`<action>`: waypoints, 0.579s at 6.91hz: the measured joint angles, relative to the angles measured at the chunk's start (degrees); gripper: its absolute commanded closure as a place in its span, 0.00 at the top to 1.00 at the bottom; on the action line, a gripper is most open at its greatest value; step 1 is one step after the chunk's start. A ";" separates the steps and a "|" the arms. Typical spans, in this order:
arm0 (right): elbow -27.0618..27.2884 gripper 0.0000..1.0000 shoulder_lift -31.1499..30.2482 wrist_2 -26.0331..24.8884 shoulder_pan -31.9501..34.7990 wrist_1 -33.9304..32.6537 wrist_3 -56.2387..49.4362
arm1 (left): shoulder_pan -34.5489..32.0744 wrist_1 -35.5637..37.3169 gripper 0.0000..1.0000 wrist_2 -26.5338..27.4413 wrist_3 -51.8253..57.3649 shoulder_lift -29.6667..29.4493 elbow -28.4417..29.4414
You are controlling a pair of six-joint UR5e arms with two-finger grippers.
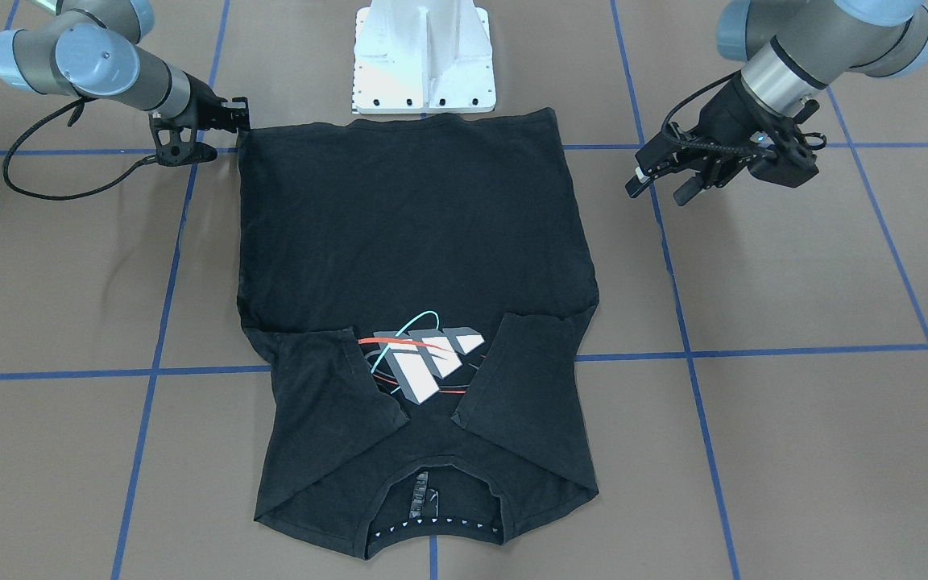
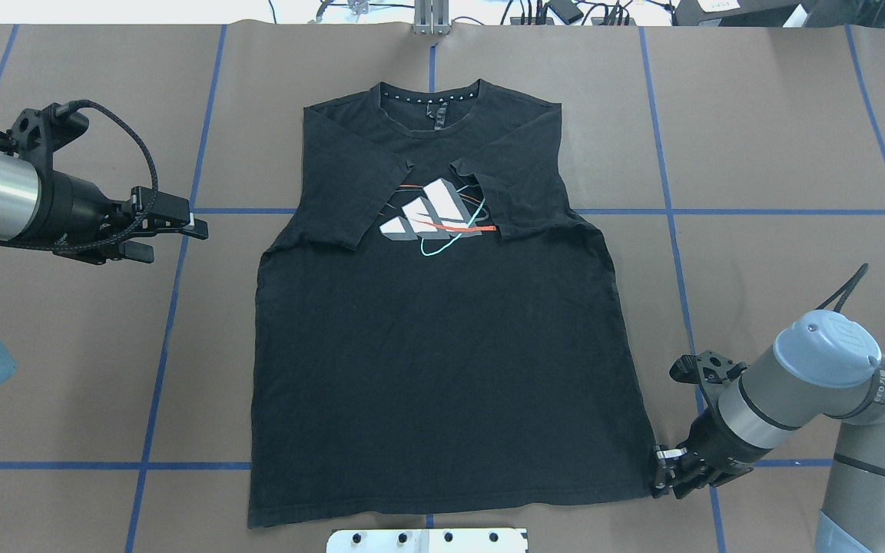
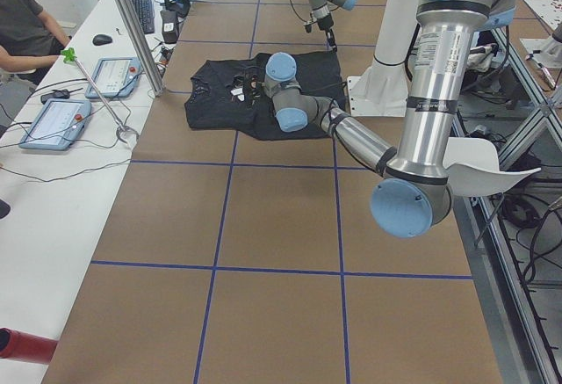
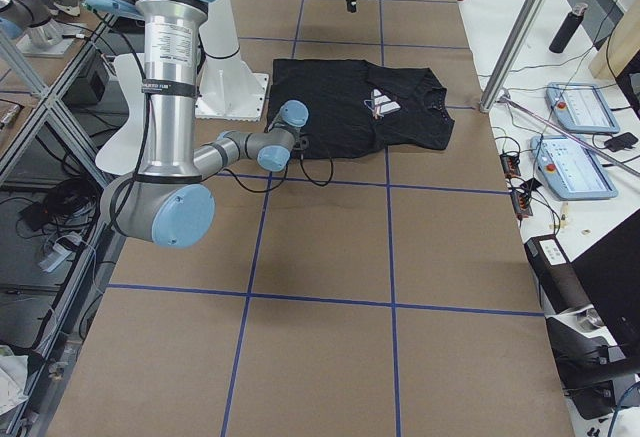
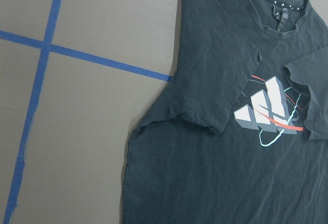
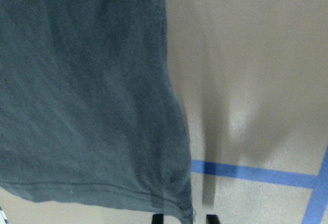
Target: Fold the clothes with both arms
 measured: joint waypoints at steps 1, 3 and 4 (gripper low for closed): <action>-0.06 0.61 0.01 -0.10 -0.04 0.00 0.02 | 0.01 0.00 1.00 0.02 0.00 0.17 0.00; -0.24 0.53 0.16 -0.27 -0.22 0.00 0.02 | 0.05 0.00 1.00 0.04 0.00 0.30 0.01; -0.34 0.51 0.25 -0.32 -0.34 -0.01 0.02 | 0.03 0.00 1.00 0.07 0.00 0.34 0.01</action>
